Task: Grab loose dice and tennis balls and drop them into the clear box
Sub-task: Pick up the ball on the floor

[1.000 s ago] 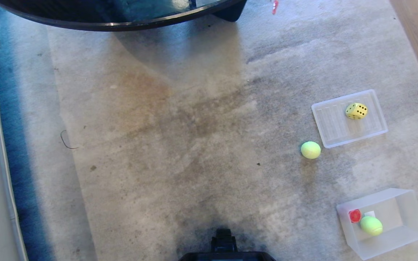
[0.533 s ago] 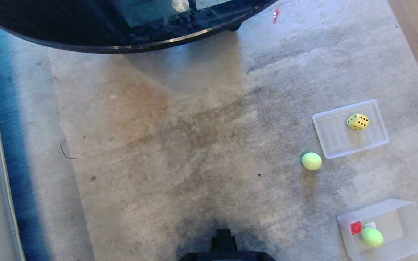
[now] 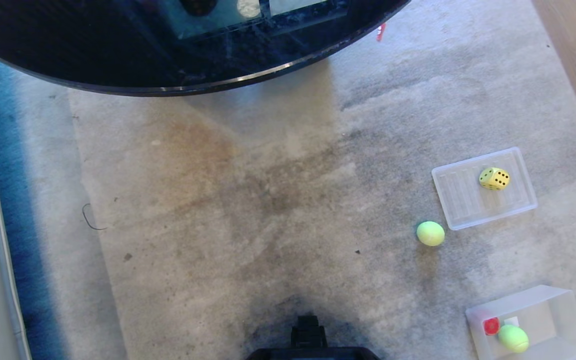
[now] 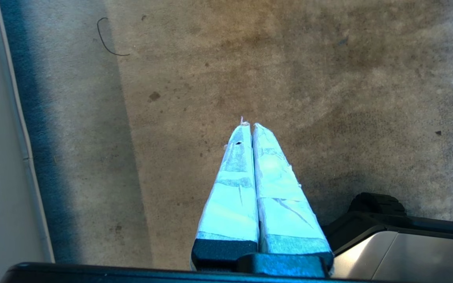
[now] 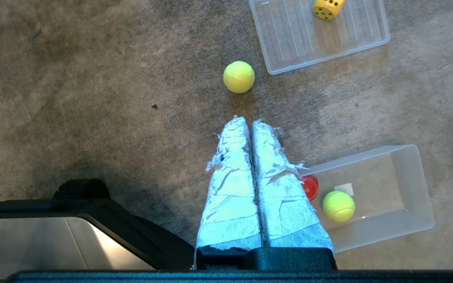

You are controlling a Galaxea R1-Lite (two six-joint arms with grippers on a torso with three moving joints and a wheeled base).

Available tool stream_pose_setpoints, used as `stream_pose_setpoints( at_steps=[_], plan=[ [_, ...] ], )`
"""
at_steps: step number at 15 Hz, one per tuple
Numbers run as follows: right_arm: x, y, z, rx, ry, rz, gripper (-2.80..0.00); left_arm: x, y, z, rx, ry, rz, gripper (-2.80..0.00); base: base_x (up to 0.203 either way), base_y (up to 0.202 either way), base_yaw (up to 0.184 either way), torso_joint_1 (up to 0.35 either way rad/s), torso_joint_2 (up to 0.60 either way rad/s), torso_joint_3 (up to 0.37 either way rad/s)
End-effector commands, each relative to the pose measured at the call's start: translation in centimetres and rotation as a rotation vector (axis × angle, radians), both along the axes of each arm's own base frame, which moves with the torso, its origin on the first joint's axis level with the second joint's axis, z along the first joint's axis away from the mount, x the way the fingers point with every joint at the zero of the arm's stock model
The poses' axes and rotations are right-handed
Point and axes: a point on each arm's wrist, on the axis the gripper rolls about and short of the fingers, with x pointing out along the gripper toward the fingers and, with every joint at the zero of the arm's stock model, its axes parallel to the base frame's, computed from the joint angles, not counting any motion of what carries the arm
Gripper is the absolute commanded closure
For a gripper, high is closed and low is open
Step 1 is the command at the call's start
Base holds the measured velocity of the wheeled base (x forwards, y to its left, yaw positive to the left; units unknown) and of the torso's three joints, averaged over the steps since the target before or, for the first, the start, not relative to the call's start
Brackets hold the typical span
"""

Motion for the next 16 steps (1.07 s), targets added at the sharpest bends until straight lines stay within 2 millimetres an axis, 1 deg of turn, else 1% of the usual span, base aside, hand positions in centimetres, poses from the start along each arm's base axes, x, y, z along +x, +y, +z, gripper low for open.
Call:
stream_pose_setpoints(
  at_steps=[1,6,16],
  plan=[
    [0.16,0.00,-0.51,0.002,0.021,0.000,0.00,0.00,0.01,0.00,-0.002,0.000,0.002,0.00,0.000,0.000,0.000,0.000,0.00,0.000],
    [0.16,0.00,-0.52,0.002,0.021,-0.002,0.00,0.00,0.00,0.00,0.005,0.000,-0.001,0.00,0.000,0.000,0.000,-0.001,0.00,-0.014],
    [0.16,0.00,-0.50,0.002,0.019,0.002,0.00,0.00,0.00,0.00,0.004,0.000,0.001,0.00,0.000,0.000,0.000,0.002,0.00,-0.180]
  ],
)
